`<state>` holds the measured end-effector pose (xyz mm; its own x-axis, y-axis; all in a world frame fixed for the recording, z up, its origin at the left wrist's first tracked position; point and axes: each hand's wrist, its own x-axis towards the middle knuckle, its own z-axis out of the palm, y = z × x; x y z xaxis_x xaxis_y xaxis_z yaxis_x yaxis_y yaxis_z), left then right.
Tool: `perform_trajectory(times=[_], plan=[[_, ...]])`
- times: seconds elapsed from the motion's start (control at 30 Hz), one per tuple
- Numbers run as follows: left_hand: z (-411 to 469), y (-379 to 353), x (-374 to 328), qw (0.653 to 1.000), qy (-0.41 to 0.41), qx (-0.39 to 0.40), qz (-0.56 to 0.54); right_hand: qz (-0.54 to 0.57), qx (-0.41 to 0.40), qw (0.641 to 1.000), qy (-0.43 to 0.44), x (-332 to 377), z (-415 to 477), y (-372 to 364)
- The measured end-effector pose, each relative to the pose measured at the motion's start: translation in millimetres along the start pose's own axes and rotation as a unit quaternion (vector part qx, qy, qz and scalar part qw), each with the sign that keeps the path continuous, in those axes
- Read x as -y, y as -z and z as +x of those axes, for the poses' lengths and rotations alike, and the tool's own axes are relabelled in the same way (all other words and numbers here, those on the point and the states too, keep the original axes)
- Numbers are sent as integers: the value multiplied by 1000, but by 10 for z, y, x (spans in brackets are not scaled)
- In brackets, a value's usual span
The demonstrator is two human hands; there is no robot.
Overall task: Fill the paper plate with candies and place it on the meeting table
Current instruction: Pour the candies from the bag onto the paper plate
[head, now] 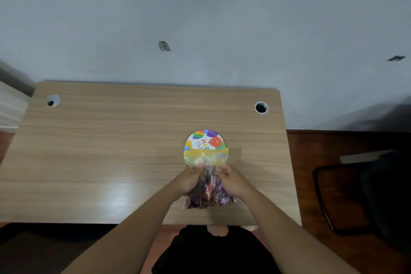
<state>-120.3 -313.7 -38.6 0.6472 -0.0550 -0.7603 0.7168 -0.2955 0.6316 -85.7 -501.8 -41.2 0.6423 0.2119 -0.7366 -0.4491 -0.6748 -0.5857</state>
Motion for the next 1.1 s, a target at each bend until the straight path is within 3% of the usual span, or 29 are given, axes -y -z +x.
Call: perform_trajectory(times=[1.1], plan=[[56,95,154,994,100,-7,30,8,-6,1000,18,-49,-107,-122]])
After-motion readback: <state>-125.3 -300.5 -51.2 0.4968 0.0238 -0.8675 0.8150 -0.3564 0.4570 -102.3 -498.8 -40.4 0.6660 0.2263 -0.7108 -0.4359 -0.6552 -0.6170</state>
